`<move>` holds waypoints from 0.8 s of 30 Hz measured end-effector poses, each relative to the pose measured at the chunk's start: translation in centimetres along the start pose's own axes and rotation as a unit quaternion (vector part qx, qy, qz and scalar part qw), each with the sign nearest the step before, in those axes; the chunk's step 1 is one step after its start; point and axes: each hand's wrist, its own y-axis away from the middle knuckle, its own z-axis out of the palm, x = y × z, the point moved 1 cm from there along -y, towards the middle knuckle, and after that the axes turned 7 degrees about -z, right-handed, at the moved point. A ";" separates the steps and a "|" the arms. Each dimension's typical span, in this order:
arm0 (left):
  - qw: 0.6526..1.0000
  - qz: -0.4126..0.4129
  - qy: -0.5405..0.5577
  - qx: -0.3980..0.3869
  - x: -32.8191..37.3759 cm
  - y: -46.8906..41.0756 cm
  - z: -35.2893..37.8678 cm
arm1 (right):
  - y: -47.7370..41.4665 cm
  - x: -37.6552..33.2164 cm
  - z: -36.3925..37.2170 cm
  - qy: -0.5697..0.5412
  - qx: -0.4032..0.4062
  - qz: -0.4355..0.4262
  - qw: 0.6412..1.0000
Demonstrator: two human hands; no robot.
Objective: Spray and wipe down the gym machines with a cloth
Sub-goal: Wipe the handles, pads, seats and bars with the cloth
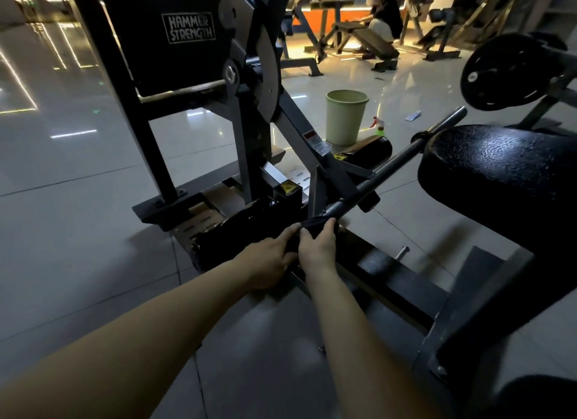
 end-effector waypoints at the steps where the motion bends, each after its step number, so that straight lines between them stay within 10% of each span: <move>1: 1.000 0.003 0.007 -0.001 0.1 -0.3 0.0 | -0.3 -0.3 -0.1 -0.001 0.003 0.012 1.000; 24: 0.986 0.016 0.096 -0.134 -2.4 0.6 -1.2 | 3.2 -0.4 0.8 0.040 0.018 0.039 0.998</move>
